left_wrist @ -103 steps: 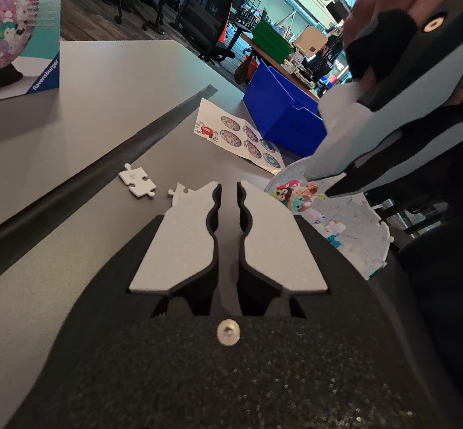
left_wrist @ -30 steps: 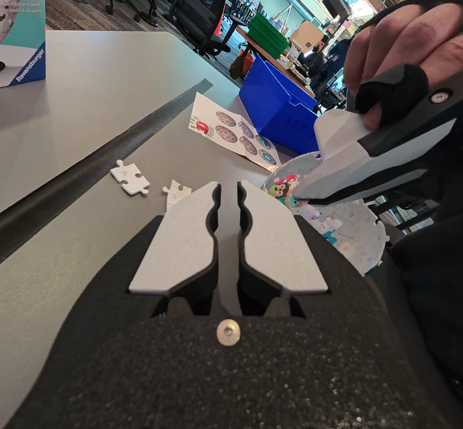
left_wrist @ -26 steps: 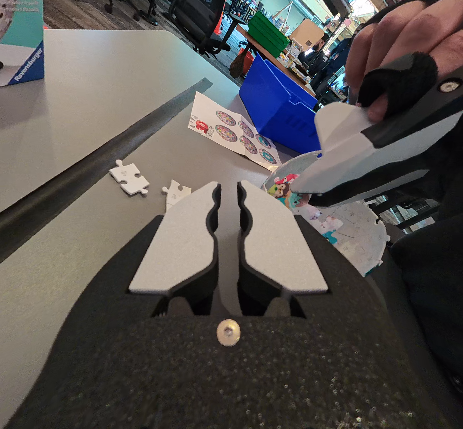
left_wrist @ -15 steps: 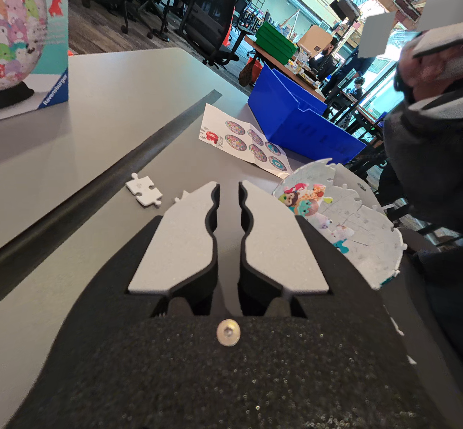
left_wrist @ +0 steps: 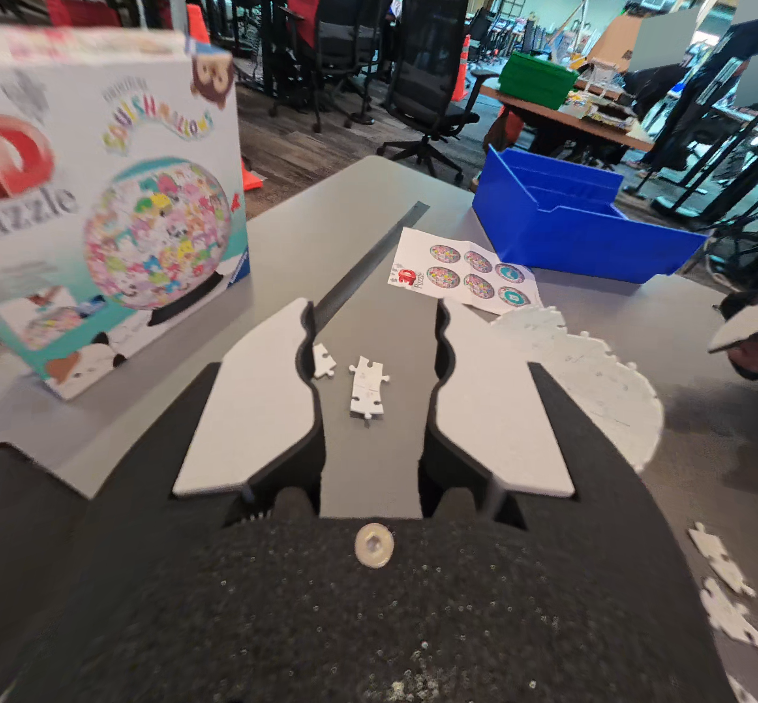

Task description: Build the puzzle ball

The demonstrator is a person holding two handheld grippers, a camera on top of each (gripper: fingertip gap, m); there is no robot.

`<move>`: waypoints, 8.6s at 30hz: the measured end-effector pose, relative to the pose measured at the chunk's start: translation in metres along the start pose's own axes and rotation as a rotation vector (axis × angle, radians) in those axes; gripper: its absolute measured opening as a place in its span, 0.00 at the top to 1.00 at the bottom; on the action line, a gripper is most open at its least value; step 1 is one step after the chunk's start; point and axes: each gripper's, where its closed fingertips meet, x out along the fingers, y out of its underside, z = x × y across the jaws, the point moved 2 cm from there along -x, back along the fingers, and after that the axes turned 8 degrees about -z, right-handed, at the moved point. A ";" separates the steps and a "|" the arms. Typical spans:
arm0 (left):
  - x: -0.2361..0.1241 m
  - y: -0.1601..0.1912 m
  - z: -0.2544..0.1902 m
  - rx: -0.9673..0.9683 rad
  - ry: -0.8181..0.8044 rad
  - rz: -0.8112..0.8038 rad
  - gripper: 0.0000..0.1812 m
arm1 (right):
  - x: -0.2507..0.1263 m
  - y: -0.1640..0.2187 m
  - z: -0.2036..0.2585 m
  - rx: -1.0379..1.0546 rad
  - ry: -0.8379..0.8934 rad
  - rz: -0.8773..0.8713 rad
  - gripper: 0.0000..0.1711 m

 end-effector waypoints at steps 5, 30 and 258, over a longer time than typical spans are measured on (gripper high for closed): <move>-0.023 -0.030 -0.048 0.069 -0.023 0.068 0.65 | -0.015 0.016 0.014 -0.032 0.009 -0.065 0.67; 0.109 0.151 -0.246 0.189 -0.146 0.644 0.59 | -0.091 0.007 -0.015 -0.057 0.357 -0.175 0.72; 0.042 0.043 -0.092 0.116 0.314 0.308 0.99 | 0.185 -0.133 -0.090 -0.730 -0.459 0.625 0.99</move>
